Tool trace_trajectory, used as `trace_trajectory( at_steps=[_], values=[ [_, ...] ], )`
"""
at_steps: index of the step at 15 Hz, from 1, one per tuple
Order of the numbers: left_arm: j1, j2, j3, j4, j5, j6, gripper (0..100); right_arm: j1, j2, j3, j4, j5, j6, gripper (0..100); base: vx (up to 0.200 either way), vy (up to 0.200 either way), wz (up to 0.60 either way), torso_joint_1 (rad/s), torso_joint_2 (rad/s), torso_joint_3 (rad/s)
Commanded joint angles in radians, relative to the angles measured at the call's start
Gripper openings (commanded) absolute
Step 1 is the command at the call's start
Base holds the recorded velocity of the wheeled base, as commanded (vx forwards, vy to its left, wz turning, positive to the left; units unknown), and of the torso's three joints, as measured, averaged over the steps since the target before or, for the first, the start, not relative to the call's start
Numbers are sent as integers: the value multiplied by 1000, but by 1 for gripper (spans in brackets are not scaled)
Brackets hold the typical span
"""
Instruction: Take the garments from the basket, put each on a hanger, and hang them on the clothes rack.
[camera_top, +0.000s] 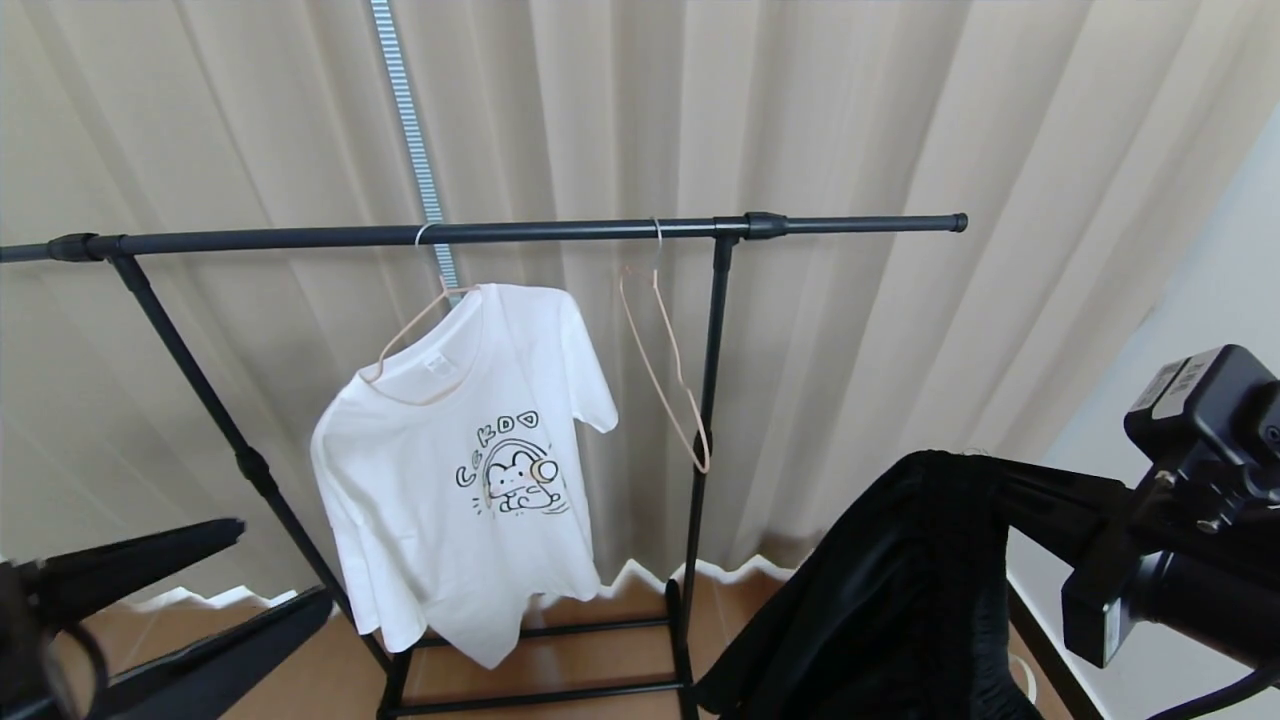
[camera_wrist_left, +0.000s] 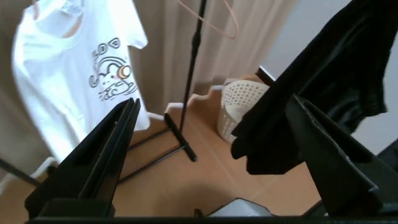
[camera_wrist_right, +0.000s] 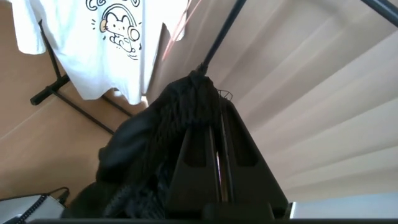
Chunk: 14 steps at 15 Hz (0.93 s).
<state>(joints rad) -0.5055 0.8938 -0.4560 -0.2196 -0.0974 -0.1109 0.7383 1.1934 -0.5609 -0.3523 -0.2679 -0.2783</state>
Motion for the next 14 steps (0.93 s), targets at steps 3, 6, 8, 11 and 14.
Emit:
trace_trajectory(
  at_steps=[3,6,8,11,14],
  values=[
    [-275,531,-59,-351,145,-130,100,23,100,-67,-53,-7,88,0,0,0,0,0,0,0],
    [-272,619,-27,-399,174,-164,100,27,229,-194,-63,-11,182,0,0,0,0,0,0,0],
    [-272,672,-36,-440,240,-165,100,44,354,-335,-54,-83,268,0,0,0,0,0,0,0],
    [-272,697,-33,-492,245,-173,100,62,454,-430,-50,-156,286,0,0,0,0,0,0,0],
    [-275,751,-36,-535,306,-173,100,64,572,-521,-51,-241,327,0,0,0,0,0,0,0]
  ],
)
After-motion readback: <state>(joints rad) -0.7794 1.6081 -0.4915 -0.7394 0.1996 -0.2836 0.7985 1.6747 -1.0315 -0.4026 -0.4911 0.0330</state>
